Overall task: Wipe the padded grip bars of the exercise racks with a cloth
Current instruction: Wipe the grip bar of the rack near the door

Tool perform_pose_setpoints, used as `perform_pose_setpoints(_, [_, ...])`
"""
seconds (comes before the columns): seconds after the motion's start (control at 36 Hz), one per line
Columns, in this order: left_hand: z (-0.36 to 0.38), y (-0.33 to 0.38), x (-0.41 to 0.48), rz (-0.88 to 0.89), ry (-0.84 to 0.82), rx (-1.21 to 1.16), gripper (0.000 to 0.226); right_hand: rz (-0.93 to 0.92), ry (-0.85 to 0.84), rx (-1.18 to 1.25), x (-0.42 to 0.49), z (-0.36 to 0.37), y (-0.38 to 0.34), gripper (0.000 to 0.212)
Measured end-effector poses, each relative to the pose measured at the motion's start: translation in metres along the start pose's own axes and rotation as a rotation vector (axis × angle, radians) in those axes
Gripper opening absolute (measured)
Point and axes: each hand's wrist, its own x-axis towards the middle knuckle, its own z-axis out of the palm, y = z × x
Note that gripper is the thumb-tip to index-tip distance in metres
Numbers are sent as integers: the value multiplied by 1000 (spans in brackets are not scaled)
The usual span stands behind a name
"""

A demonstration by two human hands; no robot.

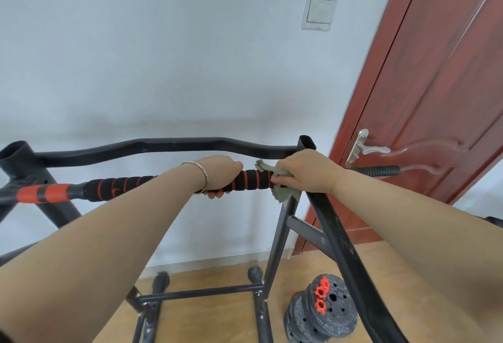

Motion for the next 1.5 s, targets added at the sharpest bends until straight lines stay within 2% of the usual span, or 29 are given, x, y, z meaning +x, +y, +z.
perform_pose_setpoints(0.08, [4,-2,1,45,58,75,37,39,65,67,1,2,-3,44])
perform_pose_setpoints(0.14, [6,-4,0,108,141,292,10,73,73,97,3,2,-6,45])
perform_pose_setpoints(0.17, [8,-5,-3,154,210,390,7,97,51,107,6,-1,-7,44])
perform_pose_setpoints(0.22, [17,-9,-8,238,335,540,23,167,-30,112,15,-9,-5,41])
perform_pose_setpoints(0.31, [22,-14,-13,352,439,761,20,288,-69,220,28,-24,1,52])
perform_pose_setpoints(0.39, [7,-23,-21,386,475,697,8,399,146,512,29,-35,-3,44])
perform_pose_setpoints(0.44, [-11,-40,-25,336,518,629,12,410,250,620,27,-41,-18,38])
perform_pose_setpoints(0.53, [-24,-70,-32,201,404,593,18,333,183,443,27,-39,-55,52])
perform_pose_setpoints(0.61, [-17,-84,-35,125,305,724,3,160,114,266,29,-23,-89,54])
perform_pose_setpoints(0.67, [-9,-86,-32,130,351,828,15,86,125,120,30,-7,-100,50])
perform_pose_setpoints(0.72, [-4,-87,-31,142,419,864,19,86,147,-2,32,0,-99,40])
perform_pose_setpoints(0.78, [-2,-88,-33,148,465,876,20,57,67,-94,39,0,-98,27])
perform_pose_setpoints(0.83, [0,-89,-33,152,491,883,22,97,-26,-29,51,-4,-98,21])
perform_pose_setpoints(0.86, [0,-89,-34,151,497,878,23,122,-69,21,57,-6,-96,13])
perform_pose_setpoints(0.94, [1,-87,-37,144,525,874,24,235,-176,279,77,-11,-86,38])
perform_pose_setpoints(1.03, [6,-85,-45,129,547,876,25,328,-307,407,94,-13,-75,44])
perform_pose_setpoints(1.14, [12,-87,-50,134,570,881,25,441,-322,527,110,-6,-65,51])
perform_pose_setpoints(1.19, [11,-87,-50,150,566,881,26,493,-216,621,112,-4,-62,53])
perform_pose_setpoints(1.28, [8,-90,-51,209,539,883,25,564,38,829,107,-12,-59,52])
perform_pose_setpoints(1.36, [2,-93,-51,274,501,817,23,631,150,923,101,-28,-58,55])
perform_pose_setpoints(1.44, [-9,-95,-53,264,537,444,12,711,254,1042,95,-53,-64,56])
perform_pose_setpoints(1.5, [-15,-95,-59,247,516,100,39,804,319,1155,94,-69,-68,51])
